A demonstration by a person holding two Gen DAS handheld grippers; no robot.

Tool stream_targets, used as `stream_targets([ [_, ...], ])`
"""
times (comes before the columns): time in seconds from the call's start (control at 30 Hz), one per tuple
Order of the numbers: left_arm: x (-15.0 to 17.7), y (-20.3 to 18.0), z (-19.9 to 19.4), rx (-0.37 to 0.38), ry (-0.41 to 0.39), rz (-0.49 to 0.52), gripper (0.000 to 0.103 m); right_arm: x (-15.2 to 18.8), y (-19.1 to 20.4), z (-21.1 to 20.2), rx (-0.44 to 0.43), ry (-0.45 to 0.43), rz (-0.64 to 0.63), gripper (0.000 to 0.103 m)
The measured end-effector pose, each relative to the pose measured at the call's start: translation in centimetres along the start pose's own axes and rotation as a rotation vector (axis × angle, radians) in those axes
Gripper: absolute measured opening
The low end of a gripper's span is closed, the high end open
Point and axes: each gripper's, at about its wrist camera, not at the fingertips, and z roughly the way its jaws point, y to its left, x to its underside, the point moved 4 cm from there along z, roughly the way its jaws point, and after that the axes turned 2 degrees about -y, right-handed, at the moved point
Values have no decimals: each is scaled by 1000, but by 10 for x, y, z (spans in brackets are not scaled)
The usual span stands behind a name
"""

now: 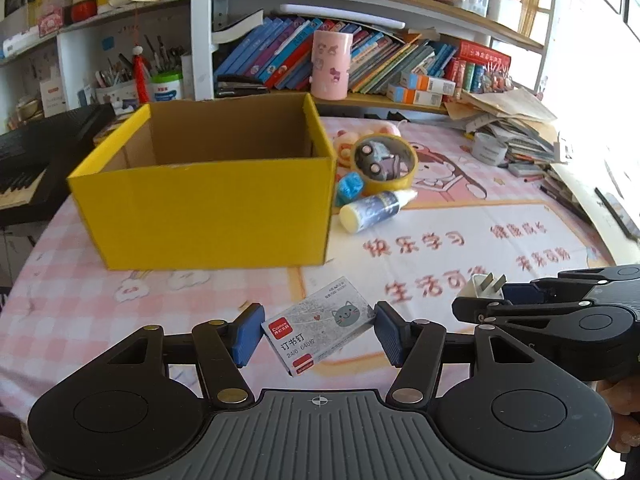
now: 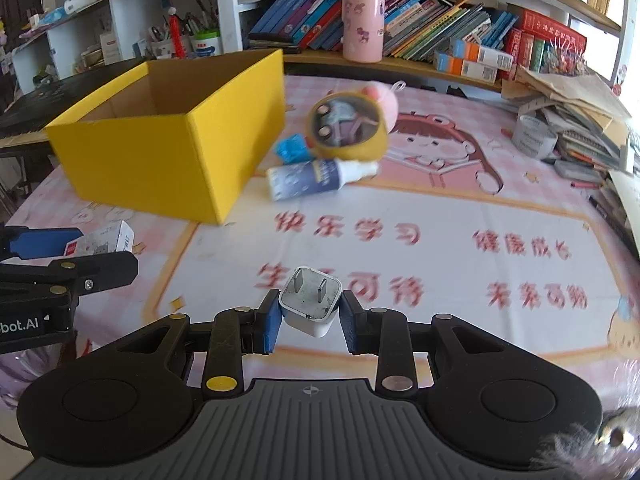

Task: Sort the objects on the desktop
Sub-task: 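Lift and carry the adapter and staple box toward the yellow box with both tools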

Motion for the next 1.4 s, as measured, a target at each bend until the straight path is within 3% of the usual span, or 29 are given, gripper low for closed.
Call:
stream_targets([
  [0.23,18,28,-27,-20,3,-10,59,19,41,-11,-17,-1,11,29],
  [0.7,29,59,-58,-62,-44,-50,59,20,91,-30,-58,-39,-69,29],
  [1.4,39,70,-77,-80,-74,-76,60,27,111,-42,-89,-53,-116,29],
])
